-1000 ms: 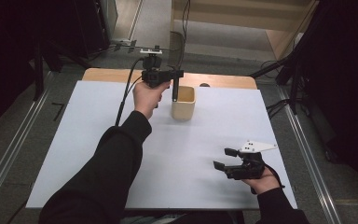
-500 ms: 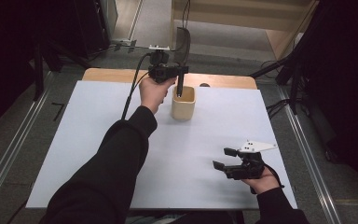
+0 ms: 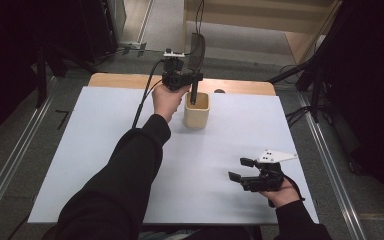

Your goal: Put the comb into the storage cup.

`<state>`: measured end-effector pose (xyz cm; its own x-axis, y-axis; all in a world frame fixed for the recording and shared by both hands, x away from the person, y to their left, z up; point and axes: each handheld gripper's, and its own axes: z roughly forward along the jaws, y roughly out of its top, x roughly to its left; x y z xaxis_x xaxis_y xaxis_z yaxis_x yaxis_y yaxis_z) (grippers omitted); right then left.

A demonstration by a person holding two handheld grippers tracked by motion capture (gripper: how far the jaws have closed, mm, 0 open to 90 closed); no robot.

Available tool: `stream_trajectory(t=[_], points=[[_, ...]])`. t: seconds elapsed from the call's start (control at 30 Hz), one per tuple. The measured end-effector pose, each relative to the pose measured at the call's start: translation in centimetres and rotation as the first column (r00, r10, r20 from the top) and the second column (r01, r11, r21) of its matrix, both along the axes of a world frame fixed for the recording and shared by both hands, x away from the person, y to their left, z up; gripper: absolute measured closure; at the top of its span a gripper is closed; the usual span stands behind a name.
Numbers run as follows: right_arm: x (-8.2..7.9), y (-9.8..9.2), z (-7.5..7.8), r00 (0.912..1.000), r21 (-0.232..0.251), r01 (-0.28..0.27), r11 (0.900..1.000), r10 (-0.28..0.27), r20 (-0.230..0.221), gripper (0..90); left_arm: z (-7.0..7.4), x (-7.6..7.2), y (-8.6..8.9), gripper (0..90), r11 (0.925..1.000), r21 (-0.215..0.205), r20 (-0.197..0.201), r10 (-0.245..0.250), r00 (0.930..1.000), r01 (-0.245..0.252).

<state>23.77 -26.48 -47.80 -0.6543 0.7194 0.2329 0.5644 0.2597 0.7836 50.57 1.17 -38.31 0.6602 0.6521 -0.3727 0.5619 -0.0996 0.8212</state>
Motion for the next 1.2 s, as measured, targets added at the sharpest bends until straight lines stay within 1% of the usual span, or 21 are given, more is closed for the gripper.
stream_trajectory(t=[0.13, 0.17, 0.37, 0.43, 0.47, 0.53, 0.6, 0.7, 0.87, 0.93, 1.0, 1.2], points=[[0.0, 0.0, 0.0, 1.0000, 0.002, 0.003, 1.000, -0.003, -0.001, 23.5, -0.2, 0.0, -0.1, 72.9, 1.0000, 0.002, 0.002, -0.007, 1.0000, 0.007], [0.0, 0.0, 0.0, 1.0000, 0.002, 0.002, 1.000, -0.002, 0.000, 23.5, -0.4, 0.0, -0.1, 72.9, 1.0000, -0.006, 0.001, -0.007, 1.0000, 0.007], [0.1, 0.0, 0.0, 1.0000, 0.003, 0.003, 1.000, -0.003, -0.002, 23.5, -1.1, -0.1, 0.1, 72.9, 0.9999, -0.009, -0.006, -0.006, 1.0000, 0.006], [0.1, 0.0, 0.0, 1.0000, 0.002, 0.003, 1.000, -0.003, -0.001, 23.5, -1.2, -0.1, 0.1, 72.9, 0.9999, -0.008, -0.008, -0.008, 0.9999, 0.008], [0.1, 0.0, -0.1, 1.0000, 0.002, 0.003, 1.000, -0.003, -0.001, 23.5, -1.4, -0.1, -0.1, 72.8, 0.9999, 0.005, -0.008, -0.014, 0.9999, 0.014], [0.1, 0.0, 0.0, 1.0000, 0.002, 0.003, 1.000, -0.003, -0.001, 23.5, -1.5, -0.2, -0.2, 72.8, 0.9997, 0.010, -0.006, -0.020, 0.9998, 0.020], [0.1, 0.0, 0.0, 1.0000, 0.003, 0.002, 1.000, -0.002, -0.001, 23.5, -1.8, -0.3, -0.2, 72.8, 0.9997, 0.001, -0.005, -0.024, 0.9997, 0.024], [0.1, 0.0, 0.0, 1.0000, 0.003, 0.003, 1.000, -0.003, -0.002, 23.5, -2.2, -0.3, -0.3, 72.9, 0.9998, 0.003, -0.013, -0.020, 0.9997, 0.020], [0.1, 0.0, 0.0, 1.0000, 0.002, 0.001, 1.000, -0.001, -0.001, 23.5, -2.7, -0.4, -0.1, 72.8, 0.9997, 0.016, -0.009, -0.021, 0.9997, 0.021], [0.1, 0.0, 0.0, 1.0000, 0.003, 0.004, 1.000, -0.004, -0.004, 23.5, -2.9, -0.4, 0.0, 72.8, 0.9998, 0.006, -0.009, -0.020, 0.9998, 0.020], [0.1, 0.0, 0.0, 1.0000, 0.003, 0.004, 1.000, -0.004, -0.004, 23.5, -3.0, -0.4, 0.1, 72.8, 0.9998, 0.007, -0.011, -0.021, 0.9997, 0.021], [0.1, 0.1, 0.0, 1.0000, 0.003, 0.003, 1.000, -0.003, -0.004, 23.5, -3.5, -0.6, 0.1, 72.8, 0.9994, 0.020, -0.002, -0.028, 0.9996, 0.028]])
